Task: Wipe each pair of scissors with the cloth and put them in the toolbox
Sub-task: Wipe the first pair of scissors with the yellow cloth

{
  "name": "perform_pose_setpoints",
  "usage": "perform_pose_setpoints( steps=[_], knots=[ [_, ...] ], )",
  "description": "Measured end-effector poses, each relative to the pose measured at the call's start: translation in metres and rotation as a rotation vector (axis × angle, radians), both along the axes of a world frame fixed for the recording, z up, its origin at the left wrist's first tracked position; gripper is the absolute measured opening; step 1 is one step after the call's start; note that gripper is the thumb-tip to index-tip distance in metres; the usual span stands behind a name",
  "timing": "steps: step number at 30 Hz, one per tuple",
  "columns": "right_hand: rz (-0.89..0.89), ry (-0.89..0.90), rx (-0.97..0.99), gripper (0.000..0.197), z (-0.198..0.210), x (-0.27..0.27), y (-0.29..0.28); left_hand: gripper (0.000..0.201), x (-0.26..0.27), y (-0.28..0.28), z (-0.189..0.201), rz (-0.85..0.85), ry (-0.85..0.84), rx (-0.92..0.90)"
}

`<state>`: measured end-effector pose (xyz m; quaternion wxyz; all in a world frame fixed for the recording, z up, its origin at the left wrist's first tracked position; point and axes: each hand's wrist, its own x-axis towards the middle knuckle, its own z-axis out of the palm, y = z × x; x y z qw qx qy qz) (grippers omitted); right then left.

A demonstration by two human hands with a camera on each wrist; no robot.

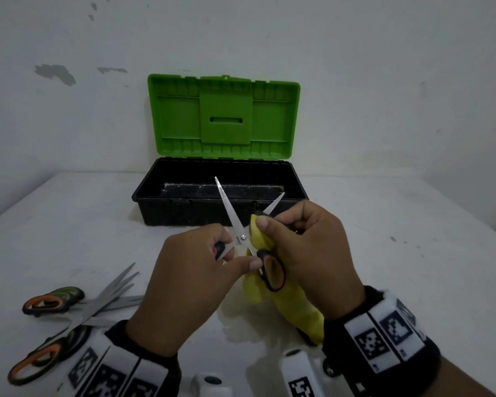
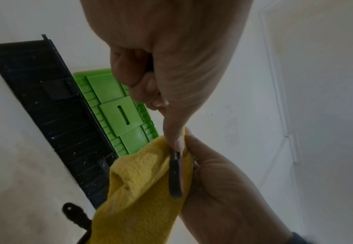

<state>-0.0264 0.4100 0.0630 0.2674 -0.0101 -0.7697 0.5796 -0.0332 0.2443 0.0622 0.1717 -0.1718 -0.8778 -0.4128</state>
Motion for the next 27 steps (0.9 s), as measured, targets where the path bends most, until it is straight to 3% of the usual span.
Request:
perform_pose_setpoints(
  steps=[5, 9, 13, 18, 22, 27],
  knots=[
    [0.104, -0.049, -0.002, 0.023, -0.003, 0.005, -0.006, 0.038, -0.002, -0.004, -0.004, 0.008, -0.051, -0.021],
    [-0.023, -0.035, -0.027, 0.026, -0.002, -0.006, 0.006, 0.039, -0.003, -0.005, -0.007, -0.014, -0.077, 0.005],
    [0.053, -0.062, -0.006, 0.025, -0.002, 0.001, -0.002, 0.038, -0.004, -0.007, -0.008, -0.021, -0.097, 0.002],
    [-0.038, -0.046, -0.051, 0.028, -0.003, -0.008, 0.01, 0.041, -0.005, -0.009, -0.012, -0.058, -0.093, 0.022],
    [0.084, -0.075, 0.005, 0.025, -0.003, 0.002, -0.001, 0.04, -0.006, -0.013, -0.01, -0.066, -0.104, 0.026],
    [-0.025, -0.067, -0.076, 0.029, -0.004, -0.01, 0.012, 0.041, -0.006, -0.013, -0.011, -0.095, -0.095, 0.043]
  ],
)
